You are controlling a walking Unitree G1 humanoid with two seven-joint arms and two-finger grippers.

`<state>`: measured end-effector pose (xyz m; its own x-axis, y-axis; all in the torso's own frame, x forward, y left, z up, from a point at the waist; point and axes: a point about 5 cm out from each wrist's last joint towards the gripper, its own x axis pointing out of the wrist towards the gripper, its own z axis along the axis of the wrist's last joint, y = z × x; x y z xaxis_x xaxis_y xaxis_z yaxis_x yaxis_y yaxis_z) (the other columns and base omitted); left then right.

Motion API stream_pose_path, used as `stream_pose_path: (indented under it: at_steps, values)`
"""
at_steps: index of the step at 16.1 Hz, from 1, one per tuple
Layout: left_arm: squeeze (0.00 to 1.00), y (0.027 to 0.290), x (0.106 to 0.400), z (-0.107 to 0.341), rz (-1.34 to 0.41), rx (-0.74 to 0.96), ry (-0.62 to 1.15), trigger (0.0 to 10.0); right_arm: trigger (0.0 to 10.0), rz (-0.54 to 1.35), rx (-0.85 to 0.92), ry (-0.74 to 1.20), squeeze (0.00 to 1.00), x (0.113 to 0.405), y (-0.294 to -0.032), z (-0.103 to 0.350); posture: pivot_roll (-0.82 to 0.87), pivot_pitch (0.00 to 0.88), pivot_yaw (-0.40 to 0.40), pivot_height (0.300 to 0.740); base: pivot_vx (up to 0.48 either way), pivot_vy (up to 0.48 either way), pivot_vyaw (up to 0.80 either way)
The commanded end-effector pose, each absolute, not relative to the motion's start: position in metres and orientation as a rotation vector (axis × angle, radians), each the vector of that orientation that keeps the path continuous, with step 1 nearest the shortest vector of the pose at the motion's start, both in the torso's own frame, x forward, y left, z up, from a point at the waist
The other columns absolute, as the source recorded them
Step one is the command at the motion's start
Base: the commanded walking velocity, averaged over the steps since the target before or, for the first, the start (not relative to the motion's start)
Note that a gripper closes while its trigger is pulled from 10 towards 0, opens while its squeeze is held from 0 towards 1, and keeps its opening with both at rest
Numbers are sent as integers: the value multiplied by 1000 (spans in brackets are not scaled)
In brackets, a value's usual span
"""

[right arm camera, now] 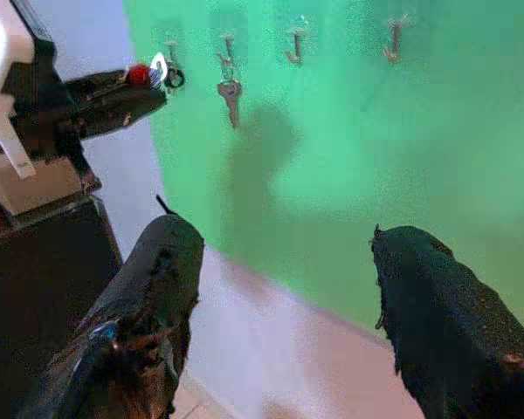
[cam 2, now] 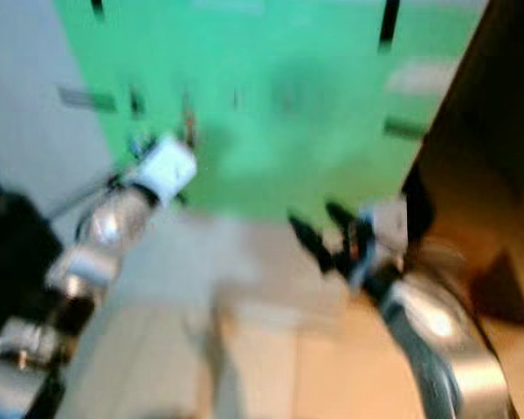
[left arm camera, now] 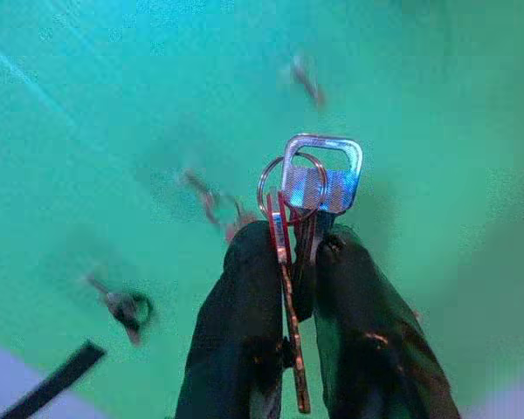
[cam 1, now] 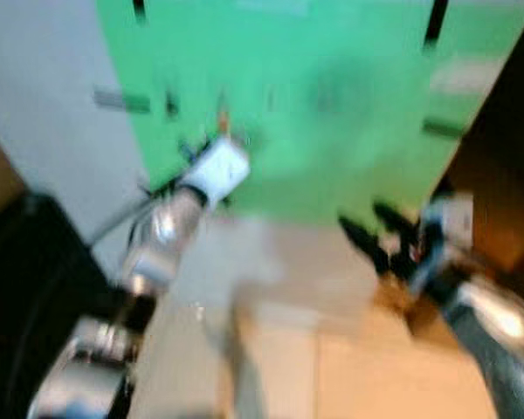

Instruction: Hang keys on a hook

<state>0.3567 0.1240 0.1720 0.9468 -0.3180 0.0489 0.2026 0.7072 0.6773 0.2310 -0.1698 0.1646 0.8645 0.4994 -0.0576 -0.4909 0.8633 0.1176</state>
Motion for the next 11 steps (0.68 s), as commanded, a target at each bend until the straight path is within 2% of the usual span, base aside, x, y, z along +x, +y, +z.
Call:
stream_pose_path:
  at_steps: [1,2,4,6,9,11]
  values:
    - [0,123,363,184,-280,747,-204,10000,10000,527,101,84,0,231,-169,168,-164,0,0,740,0,0,0]
    - [0,123,365,186,-276,746,-207,10000,10000,526,100,83,0,232,-169,168,-166,0,0,740,0,0,0]
    - [0,116,365,193,-310,629,-248,10000,10000,461,92,76,0,233,-171,167,-168,0,7,740,0,0,0]
    - [0,113,347,183,-362,517,-249,10000,10000,238,168,86,0,233,-174,154,-162,0,14,740,0,0,0]
    - [0,114,331,180,-387,470,-259,10000,10000,85,231,95,0,232,-178,142,-133,0,39,740,0,0,0]
    - [0,125,313,171,-391,369,-235,10000,10000,7,188,116,0,231,-177,130,-136,0,84,740,0,0,0]
